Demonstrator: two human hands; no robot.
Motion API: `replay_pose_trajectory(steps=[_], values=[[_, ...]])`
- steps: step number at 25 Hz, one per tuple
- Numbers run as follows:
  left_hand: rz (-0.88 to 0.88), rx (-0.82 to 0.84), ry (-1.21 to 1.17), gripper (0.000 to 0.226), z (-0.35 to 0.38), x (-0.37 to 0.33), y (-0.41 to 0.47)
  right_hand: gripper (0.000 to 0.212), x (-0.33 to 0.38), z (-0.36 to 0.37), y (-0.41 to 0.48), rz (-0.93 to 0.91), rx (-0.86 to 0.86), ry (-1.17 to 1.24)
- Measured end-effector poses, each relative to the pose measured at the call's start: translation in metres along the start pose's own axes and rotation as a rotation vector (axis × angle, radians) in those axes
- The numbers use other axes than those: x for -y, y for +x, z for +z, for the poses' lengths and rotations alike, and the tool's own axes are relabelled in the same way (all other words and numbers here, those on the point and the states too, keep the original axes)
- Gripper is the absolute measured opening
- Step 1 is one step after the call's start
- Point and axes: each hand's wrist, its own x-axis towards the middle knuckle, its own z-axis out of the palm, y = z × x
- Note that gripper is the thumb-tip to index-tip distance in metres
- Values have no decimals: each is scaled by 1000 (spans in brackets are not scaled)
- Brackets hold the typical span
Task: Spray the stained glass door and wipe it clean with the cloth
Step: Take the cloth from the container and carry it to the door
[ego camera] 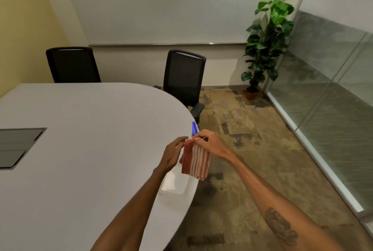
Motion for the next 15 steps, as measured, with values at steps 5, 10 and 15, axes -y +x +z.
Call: replay_pose_trajectory(steps=[5,10,15], values=[[193,10,-51,51,76,-65,-17,22,-12,-102,-64,-110,-84,-121],[478,71,122,43,170,-129,-32,22,-36,-190,-141,-117,-335,-134],[688,50,228,39,277,-202,-51,30,-71,-251,-220,5,-780,-216]])
